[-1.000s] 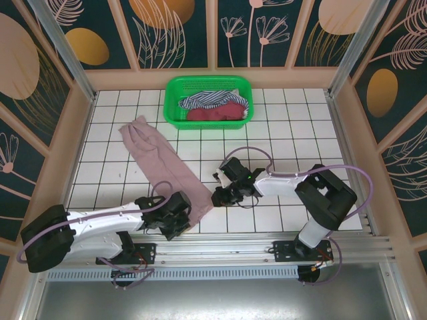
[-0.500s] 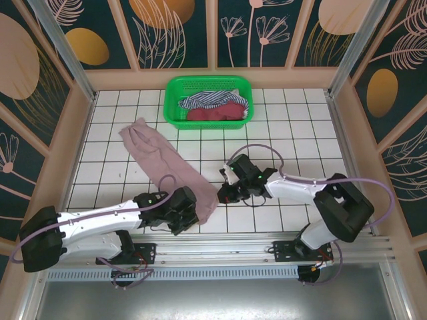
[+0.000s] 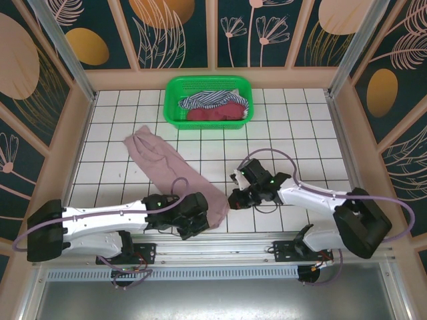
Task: Fold and stack the tank tops
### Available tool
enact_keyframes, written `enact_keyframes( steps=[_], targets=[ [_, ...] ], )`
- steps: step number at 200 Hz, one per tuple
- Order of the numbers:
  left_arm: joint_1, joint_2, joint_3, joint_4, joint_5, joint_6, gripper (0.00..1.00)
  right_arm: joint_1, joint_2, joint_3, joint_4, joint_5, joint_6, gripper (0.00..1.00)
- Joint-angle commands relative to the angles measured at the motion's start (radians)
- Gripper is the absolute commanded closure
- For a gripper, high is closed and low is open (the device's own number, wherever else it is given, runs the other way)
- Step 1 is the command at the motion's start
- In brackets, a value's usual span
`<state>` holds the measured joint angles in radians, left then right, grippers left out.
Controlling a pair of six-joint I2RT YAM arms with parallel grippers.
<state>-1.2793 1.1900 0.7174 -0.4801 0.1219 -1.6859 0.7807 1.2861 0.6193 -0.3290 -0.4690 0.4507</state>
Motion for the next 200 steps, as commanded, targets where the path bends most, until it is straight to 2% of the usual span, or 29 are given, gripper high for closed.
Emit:
enact_keyframes(
  steps=[1, 53, 72, 93, 156, 179, 200],
  targets=[
    [-0.061, 0.019, 0.021, 0.029, -0.002, -0.074, 1.00, -0.030, -0.077, -0.024, -0.110, 0.022, -0.018, 0.99],
    [-0.110, 0.125, 0.129, 0.052, 0.006, -0.043, 1.00, -0.066, -0.155, 0.014, -0.271, 0.070, -0.044, 0.99],
    [-0.108, 0.081, 0.145, -0.025, -0.067, -0.067, 1.00, -0.098, -0.151, 0.071, -0.275, 0.062, -0.070, 0.99],
    [-0.084, 0.021, 0.154, -0.116, -0.155, -0.090, 1.00, -0.117, -0.080, 0.182, -0.252, 0.042, -0.107, 0.99],
    [0.160, -0.140, 0.176, -0.380, -0.363, -0.024, 1.00, -0.092, 0.224, 0.462, -0.043, -0.057, -0.102, 0.99],
    [0.223, -0.200, 0.141, -0.433, -0.381, -0.019, 1.00, -0.064, 0.350, 0.580, -0.007, -0.069, -0.114, 0.98],
    [0.302, -0.211, 0.134, -0.455, -0.406, 0.043, 1.00, -0.058, 0.444, 0.668, 0.001, -0.062, -0.135, 0.98]
  ],
)
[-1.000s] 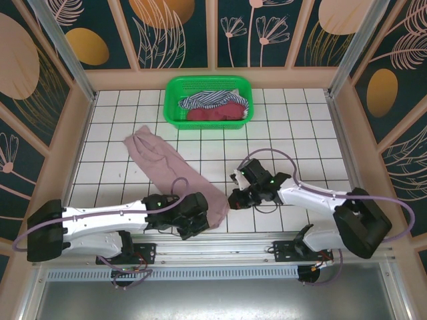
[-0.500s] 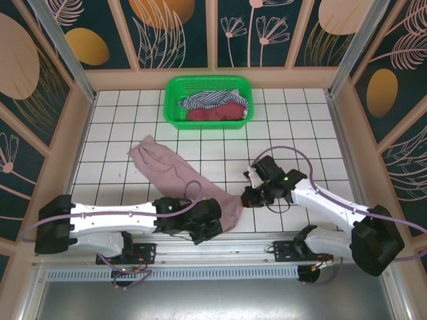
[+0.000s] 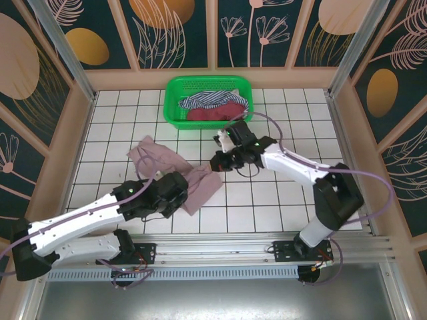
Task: Fold and stack the tank tops
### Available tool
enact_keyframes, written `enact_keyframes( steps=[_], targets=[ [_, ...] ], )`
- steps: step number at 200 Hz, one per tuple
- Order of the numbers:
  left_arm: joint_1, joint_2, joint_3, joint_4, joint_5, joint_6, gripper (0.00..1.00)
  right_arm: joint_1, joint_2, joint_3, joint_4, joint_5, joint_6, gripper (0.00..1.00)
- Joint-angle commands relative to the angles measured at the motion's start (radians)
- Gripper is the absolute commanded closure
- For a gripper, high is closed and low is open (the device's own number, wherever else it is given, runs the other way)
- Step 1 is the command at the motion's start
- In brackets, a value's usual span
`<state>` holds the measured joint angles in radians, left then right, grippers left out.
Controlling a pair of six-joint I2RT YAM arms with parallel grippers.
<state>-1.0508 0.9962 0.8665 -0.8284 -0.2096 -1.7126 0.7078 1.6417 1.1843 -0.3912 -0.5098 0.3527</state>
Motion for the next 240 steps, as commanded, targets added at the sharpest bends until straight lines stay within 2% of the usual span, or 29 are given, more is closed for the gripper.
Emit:
enact_keyframes(
  steps=[1, 64, 91, 127, 156, 170, 189, 204, 240],
  targets=[
    [0.077, -0.016, -0.014, -0.108, -0.077, 0.073, 1.00, 0.015, 0.093, 0.106, 0.065, -0.022, -0.037, 0.98],
    [0.363, 0.053, -0.074, 0.007, -0.102, 0.330, 1.00, 0.036, 0.337, 0.298, 0.160, -0.045, -0.042, 0.98],
    [0.420, 0.081, -0.081, 0.021, -0.085, 0.414, 1.00, 0.045, 0.415, 0.360, 0.173, -0.057, -0.053, 0.98],
    [0.483, 0.087, -0.176, 0.119, -0.049, 0.451, 1.00, 0.055, 0.522, 0.441, 0.180, -0.050, -0.059, 0.97],
    [0.529, 0.157, -0.199, 0.168, -0.035, 0.516, 0.98, 0.051, 0.583, 0.479, 0.183, -0.013, -0.045, 0.79],
    [0.552, 0.179, -0.204, 0.197, -0.039, 0.533, 0.94, 0.052, 0.595, 0.490, 0.193, 0.004, -0.033, 0.73],
    [0.573, 0.212, -0.177, 0.195, -0.063, 0.555, 0.80, 0.047, 0.592, 0.498, 0.216, 0.033, -0.011, 0.65],
    [0.581, 0.235, -0.157, 0.150, -0.086, 0.557, 0.68, 0.040, 0.582, 0.504, 0.236, 0.038, -0.001, 0.63],
    [0.596, 0.189, -0.144, 0.104, -0.107, 0.580, 0.65, 0.004, 0.499, 0.458, 0.239, 0.048, -0.026, 0.60]
  ],
)
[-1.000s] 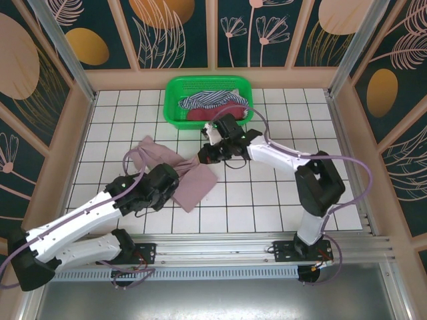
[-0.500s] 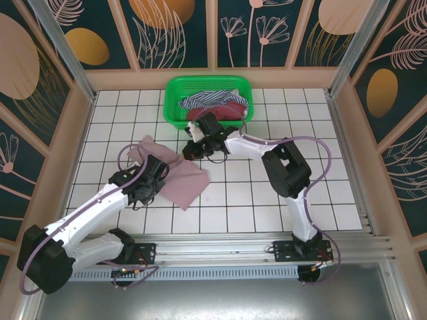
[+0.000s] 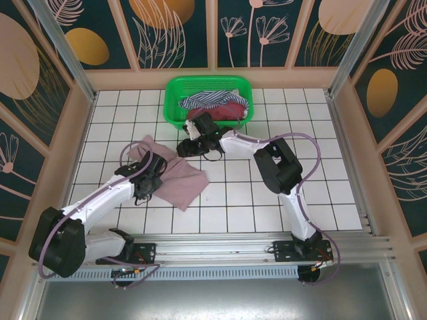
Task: Fold and stack the tank tops
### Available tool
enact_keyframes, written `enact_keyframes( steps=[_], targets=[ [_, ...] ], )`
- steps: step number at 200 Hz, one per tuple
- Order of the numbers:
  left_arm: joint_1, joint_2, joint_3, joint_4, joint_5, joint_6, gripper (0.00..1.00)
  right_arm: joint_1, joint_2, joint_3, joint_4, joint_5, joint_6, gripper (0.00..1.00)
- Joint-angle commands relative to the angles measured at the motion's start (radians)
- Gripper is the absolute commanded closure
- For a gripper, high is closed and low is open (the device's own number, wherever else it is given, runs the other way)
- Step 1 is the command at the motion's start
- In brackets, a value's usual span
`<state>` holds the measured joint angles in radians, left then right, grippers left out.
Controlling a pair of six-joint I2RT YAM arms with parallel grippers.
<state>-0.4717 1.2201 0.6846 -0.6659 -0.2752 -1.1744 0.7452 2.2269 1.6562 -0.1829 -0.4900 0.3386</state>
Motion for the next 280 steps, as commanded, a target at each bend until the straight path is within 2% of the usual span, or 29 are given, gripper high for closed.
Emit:
enact_keyframes(
  steps=[1, 27, 57, 72, 92, 105, 134, 164, 215, 247, 280],
  targets=[
    [0.018, -0.036, 0.039, -0.058, -0.040, 0.044, 0.65, -0.035, -0.089, -0.017, 0.032, 0.029, -0.013, 0.60],
    [0.018, -0.065, 0.065, -0.046, 0.112, 0.085, 0.59, -0.054, -0.199, -0.128, 0.017, -0.001, -0.061, 0.60],
    [-0.032, -0.139, 0.053, -0.086, 0.213, 0.019, 0.59, -0.049, -0.321, -0.306, 0.000, -0.063, -0.089, 0.66],
    [-0.055, -0.146, 0.033, -0.029, 0.266, -0.009, 0.59, -0.033, -0.347, -0.377, 0.036, -0.100, -0.076, 0.72],
    [-0.066, -0.081, -0.034, 0.111, 0.335, -0.012, 0.60, -0.009, -0.337, -0.418, 0.110, -0.143, -0.042, 0.74],
    [-0.063, -0.024, -0.045, 0.164, 0.327, 0.013, 0.61, 0.002, -0.309, -0.413, 0.152, -0.154, -0.024, 0.75],
    [-0.007, 0.089, 0.002, 0.157, 0.265, 0.111, 0.63, 0.020, -0.216, -0.376, 0.245, -0.180, 0.019, 0.76],
    [0.046, 0.143, 0.051, 0.127, 0.215, 0.205, 0.64, 0.029, -0.122, -0.303, 0.285, -0.195, 0.040, 0.76],
    [0.111, 0.222, 0.114, 0.119, 0.200, 0.325, 0.64, 0.043, -0.006, -0.190, 0.316, -0.194, 0.061, 0.76],
    [0.164, 0.249, 0.119, 0.125, 0.181, 0.393, 0.64, 0.041, 0.048, -0.149, 0.322, -0.173, 0.063, 0.76],
    [0.191, 0.290, 0.169, 0.104, 0.172, 0.476, 0.62, 0.017, 0.073, -0.138, 0.298, -0.098, 0.043, 0.76]
  ],
)
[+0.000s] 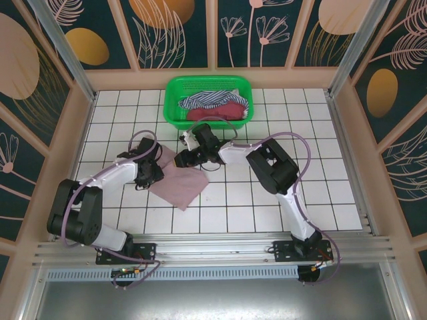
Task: Fold and stack the tank tops
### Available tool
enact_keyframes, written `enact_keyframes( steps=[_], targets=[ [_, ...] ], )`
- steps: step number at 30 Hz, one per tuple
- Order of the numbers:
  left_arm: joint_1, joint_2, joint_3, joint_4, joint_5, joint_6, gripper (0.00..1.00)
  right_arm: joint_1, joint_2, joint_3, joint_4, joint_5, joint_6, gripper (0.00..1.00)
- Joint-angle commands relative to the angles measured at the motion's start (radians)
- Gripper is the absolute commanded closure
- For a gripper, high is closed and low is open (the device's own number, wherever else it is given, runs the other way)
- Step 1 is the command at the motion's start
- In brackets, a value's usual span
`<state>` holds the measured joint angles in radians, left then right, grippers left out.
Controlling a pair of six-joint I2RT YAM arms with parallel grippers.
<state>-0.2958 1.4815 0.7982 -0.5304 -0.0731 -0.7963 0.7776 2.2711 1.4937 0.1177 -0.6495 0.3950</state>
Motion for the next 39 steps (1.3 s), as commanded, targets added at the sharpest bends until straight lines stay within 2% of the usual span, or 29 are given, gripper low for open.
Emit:
enact_keyframes(
  steps=[1, 12, 18, 21, 24, 27, 32, 35, 37, 39],
  targets=[
    [0.016, 0.029, 0.058, -0.033, -0.030, 0.099, 0.62, -0.016, 0.029, 0.024, -0.004, 0.064, -0.016, 0.76],
    [0.017, -0.073, 0.086, -0.104, 0.001, 0.064, 0.57, -0.056, -0.099, -0.068, 0.008, 0.091, -0.045, 0.75],
    [0.029, -0.183, 0.011, -0.109, 0.012, -0.016, 0.50, -0.088, -0.169, -0.080, -0.042, 0.130, -0.097, 0.68],
    [0.032, -0.271, -0.055, -0.093, 0.065, -0.084, 0.50, -0.098, -0.211, -0.102, -0.093, 0.139, -0.140, 0.64],
    [0.018, -0.372, -0.146, -0.030, 0.180, -0.184, 0.49, -0.104, -0.270, -0.147, -0.140, 0.128, -0.181, 0.58],
    [-0.109, -0.424, -0.166, -0.007, 0.185, -0.321, 0.47, -0.124, -0.360, -0.233, -0.210, 0.116, -0.178, 0.53],
    [-0.384, -0.402, -0.169, 0.021, 0.117, -0.559, 0.46, -0.130, -0.483, -0.373, -0.321, 0.157, -0.142, 0.48],
    [-0.529, -0.357, -0.187, 0.103, 0.100, -0.690, 0.45, -0.132, -0.526, -0.449, -0.329, 0.159, -0.116, 0.46],
    [-0.591, -0.310, -0.191, 0.122, 0.089, -0.738, 0.45, -0.131, -0.528, -0.469, -0.329, 0.147, -0.108, 0.45],
    [-0.618, -0.288, -0.211, 0.176, 0.087, -0.771, 0.45, -0.130, -0.521, -0.478, -0.296, 0.127, -0.090, 0.44]
  ],
)
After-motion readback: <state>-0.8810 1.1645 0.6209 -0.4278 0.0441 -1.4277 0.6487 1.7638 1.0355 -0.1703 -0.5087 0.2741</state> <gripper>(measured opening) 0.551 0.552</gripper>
